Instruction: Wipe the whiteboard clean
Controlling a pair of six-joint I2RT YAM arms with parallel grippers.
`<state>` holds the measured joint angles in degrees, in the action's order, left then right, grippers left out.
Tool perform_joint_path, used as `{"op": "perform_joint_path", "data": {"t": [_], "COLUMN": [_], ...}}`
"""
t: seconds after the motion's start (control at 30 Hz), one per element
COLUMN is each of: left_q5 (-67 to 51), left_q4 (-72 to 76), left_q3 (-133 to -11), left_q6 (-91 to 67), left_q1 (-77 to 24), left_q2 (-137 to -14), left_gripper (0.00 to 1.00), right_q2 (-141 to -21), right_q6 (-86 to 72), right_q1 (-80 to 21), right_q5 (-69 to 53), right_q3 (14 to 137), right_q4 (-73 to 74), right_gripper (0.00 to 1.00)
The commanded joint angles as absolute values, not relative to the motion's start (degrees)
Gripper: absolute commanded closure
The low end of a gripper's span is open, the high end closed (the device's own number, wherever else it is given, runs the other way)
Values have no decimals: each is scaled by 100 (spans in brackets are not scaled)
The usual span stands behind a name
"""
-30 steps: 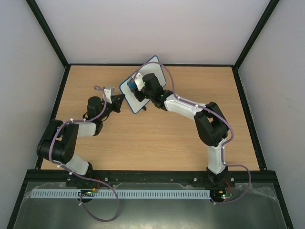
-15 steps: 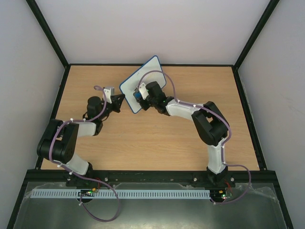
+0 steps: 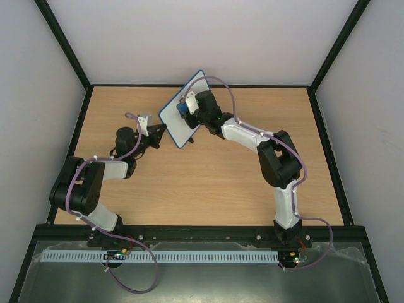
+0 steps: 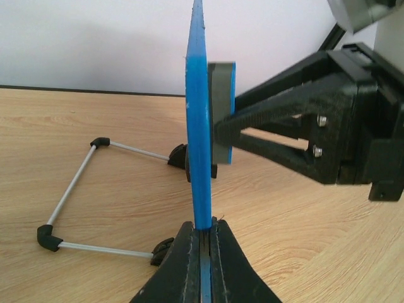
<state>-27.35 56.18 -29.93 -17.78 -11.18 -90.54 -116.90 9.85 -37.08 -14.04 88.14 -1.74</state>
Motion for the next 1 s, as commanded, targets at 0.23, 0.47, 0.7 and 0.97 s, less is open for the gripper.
{"op": "perform_joint_path", "data": {"t": [0.23, 0.47, 0.7, 0.97], "left_q5": [-3190, -3206, -3233, -3284], "left_q4": [5197, 5189, 5207, 5222], "left_q3": [-3014, -3021, -3040, -3051], "left_q6": [-1726, -1731, -1750, -1758], "left_q1": [-1195, -1169, -1160, -1160], "left_q2": [-9211, -9217, -9242, -9290], "left_gripper": [97, 97, 97, 97], "right_q2": [-11838, -12003, -11864, -11696], "right_q6": [1045, 1081, 1134, 1208], "right_q1": [-3735, -3735, -3735, -3735], "right_q5": [-1902, -1969, -1850, -1710], "right_q3": [8782, 8057, 7762, 8626], "right_q4": [-189, -218, -334, -174], "right_gripper": [98, 98, 98, 98]}}
